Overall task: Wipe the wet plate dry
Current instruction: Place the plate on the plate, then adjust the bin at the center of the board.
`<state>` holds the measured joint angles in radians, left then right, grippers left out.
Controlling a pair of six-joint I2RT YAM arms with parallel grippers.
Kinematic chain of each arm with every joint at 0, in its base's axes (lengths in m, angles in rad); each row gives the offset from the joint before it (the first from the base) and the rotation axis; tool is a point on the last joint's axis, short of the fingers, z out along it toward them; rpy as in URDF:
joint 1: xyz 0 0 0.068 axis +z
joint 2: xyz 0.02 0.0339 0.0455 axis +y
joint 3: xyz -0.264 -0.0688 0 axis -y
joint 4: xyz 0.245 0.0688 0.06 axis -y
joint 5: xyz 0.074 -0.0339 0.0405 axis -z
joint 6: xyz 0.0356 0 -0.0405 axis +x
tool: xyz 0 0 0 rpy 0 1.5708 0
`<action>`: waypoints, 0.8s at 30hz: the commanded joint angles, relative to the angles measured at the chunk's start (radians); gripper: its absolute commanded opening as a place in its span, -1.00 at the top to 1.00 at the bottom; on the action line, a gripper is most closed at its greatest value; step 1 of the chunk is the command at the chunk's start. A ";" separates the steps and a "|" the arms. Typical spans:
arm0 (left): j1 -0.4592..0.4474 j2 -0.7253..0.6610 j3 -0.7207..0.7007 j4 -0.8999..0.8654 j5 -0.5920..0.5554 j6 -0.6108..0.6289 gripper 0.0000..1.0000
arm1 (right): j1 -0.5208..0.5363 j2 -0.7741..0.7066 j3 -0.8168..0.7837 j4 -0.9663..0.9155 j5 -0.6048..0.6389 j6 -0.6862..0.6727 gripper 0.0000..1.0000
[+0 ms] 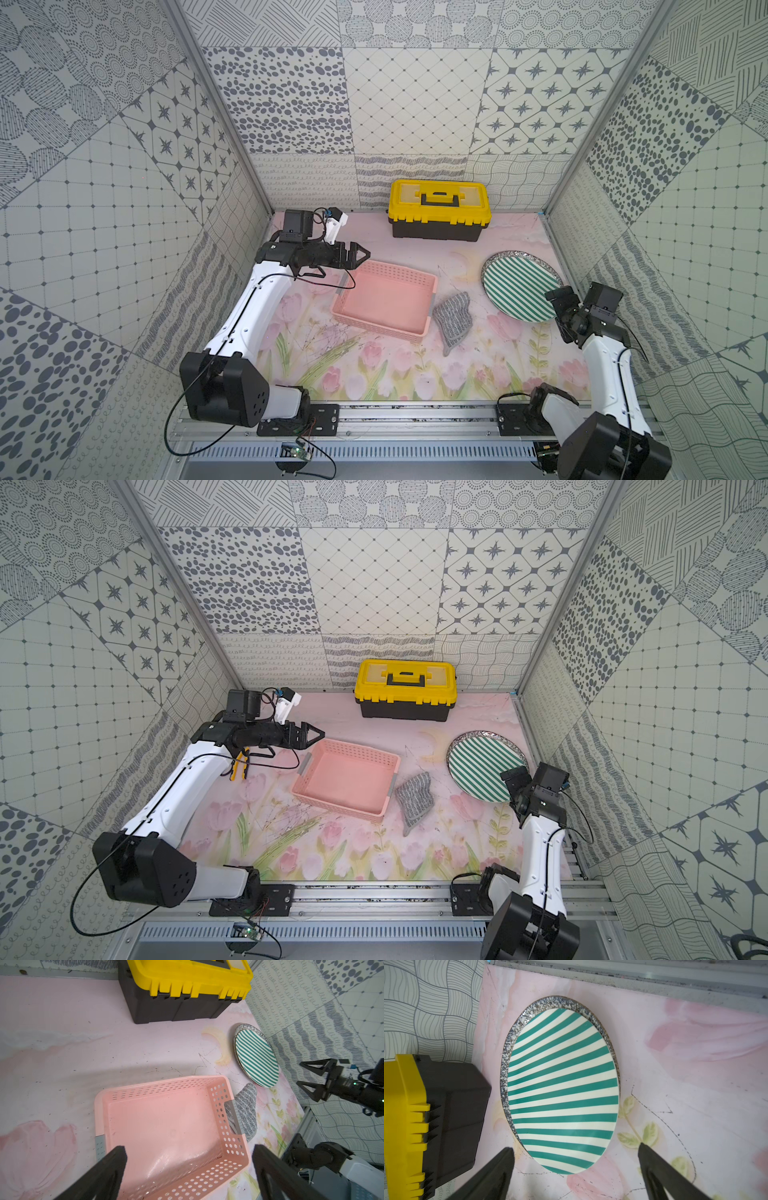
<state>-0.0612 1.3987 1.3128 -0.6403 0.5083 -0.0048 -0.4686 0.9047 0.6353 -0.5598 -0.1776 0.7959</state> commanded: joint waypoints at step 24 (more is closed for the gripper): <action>0.047 0.061 -0.352 0.077 -0.469 0.293 0.59 | 0.591 0.088 0.171 0.277 0.137 -0.273 -0.93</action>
<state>-0.0128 1.4445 0.9848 -0.5617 0.0223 0.2066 0.1177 0.9901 0.7876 -0.3782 -0.0246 0.5411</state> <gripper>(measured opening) 0.199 0.966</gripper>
